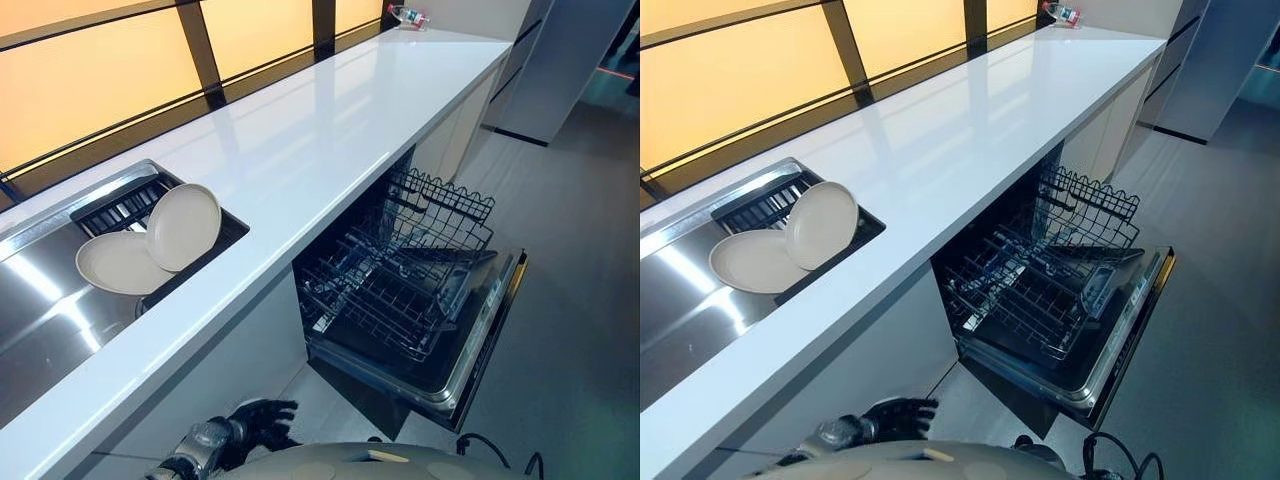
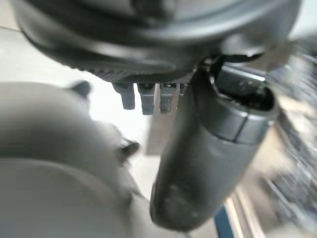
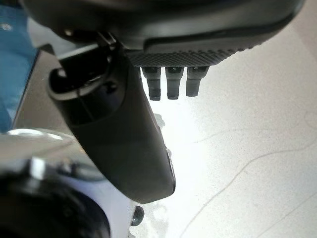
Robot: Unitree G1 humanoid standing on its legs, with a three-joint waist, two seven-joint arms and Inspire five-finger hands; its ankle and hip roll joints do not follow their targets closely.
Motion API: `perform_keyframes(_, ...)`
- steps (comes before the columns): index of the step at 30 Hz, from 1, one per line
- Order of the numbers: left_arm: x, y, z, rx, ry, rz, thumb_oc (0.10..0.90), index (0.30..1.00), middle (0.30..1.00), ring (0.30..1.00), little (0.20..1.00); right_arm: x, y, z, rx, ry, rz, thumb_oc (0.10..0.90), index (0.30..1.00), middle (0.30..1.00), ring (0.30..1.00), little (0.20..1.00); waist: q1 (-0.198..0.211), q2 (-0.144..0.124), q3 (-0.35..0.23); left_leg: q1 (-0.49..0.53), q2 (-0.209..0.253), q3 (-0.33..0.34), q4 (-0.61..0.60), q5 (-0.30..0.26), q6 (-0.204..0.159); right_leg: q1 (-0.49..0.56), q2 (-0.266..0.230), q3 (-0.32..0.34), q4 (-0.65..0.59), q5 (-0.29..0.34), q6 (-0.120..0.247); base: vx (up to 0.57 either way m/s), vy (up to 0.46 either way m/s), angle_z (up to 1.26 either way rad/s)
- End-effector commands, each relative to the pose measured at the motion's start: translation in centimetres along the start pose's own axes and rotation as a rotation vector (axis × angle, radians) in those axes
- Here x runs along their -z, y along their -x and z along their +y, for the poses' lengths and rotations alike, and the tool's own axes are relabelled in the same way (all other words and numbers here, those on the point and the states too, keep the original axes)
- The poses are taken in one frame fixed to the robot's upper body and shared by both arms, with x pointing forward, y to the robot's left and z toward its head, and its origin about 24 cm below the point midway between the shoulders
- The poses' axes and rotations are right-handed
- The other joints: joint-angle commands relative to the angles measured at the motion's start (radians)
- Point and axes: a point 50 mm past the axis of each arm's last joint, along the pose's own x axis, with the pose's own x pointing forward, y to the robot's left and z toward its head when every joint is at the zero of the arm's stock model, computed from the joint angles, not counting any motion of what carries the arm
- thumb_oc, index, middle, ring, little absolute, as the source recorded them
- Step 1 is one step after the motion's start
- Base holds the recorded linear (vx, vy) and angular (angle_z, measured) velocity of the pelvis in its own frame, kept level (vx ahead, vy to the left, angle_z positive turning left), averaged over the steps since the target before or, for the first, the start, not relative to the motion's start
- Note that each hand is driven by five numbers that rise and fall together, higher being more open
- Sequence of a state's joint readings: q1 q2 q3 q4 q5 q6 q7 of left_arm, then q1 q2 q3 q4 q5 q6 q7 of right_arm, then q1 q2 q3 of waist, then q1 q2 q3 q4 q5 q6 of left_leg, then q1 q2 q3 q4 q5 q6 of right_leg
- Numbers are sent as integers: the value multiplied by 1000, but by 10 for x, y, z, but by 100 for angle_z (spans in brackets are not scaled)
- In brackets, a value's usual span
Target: Pick up plates and place into dishwasher.
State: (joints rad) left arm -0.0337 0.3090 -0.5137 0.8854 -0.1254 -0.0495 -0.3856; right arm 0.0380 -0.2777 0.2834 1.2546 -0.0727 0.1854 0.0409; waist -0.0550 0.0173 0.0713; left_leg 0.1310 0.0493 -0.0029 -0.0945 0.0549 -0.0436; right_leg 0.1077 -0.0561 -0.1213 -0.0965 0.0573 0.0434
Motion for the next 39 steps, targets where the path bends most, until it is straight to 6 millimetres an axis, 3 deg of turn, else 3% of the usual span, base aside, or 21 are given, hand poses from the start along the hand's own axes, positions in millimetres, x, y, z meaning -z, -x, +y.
perform_keyframes(1,-122,22,45,-84,-187,-329,800,900,900,900,900,-36,5,-31,36,11,-61,800,900,900,900,900,24,-15,31,11,-83,16,7,-69,51,19,23,10,36,-25,39,0,0,0)
perform_keyframes(6,-200,73,30,78,-263,-551,800,900,900,900,900,-29,5,-32,36,-22,-52,800,900,900,900,900,39,-8,28,-1,-84,1,7,-58,54,18,15,-6,33,-17,41,-9,0,4)
perform_keyframes(13,-257,124,-3,318,-318,-791,800,900,900,900,900,-19,3,-26,38,-39,-39,800,900,900,900,900,44,1,17,-5,-88,-15,7,-57,56,26,10,-14,20,-14,46,4,-1,8)
perform_keyframes(19,-294,172,-2,355,-254,-988,800,900,900,900,900,-8,2,-25,29,-59,-16,800,900,900,900,900,45,2,7,-7,-87,-20,7,-58,49,29,7,-20,13,-12,44,19,-22,12)
perform_keyframes(25,-317,198,-1,399,-166,-1096,800,900,900,900,900,-4,2,-25,26,-47,-11,800,900,900,900,900,40,3,0,-8,-88,-27,7,-56,45,32,10,-22,11,-15,39,4,-7,2)
perform_keyframes(30,-344,225,-1,529,41,-1242,800,900,900,900,900,-6,2,-25,16,-35,-5,800,900,900,900,900,30,2,-12,-11,-88,-24,7,-50,40,27,9,-23,12,-9,33,13,-19,1)
perform_keyframes(34,-357,251,15,390,61,-1417,800,900,900,900,900,-6,2,-25,9,-43,4,800,900,900,900,900,28,2,-19,-8,-86,-21,7,-53,36,30,9,-25,10,-13,29,10,-4,0)
perform_keyframes(37,-364,277,39,132,48,-1548,800,900,900,900,900,-2,1,-25,7,-48,13,800,900,900,900,900,31,5,-24,-4,-85,-23,7,-56,34,33,10,-28,10,-18,28,45,-13,-1)
perform_keyframes(39,-367,298,62,-142,-14,-1622,800,900,900,900,900,2,1,-26,8,-49,19,800,900,900,900,900,30,9,-27,-3,-84,-21,7,-57,31,34,11,-29,10,-20,29,46,-3,1)
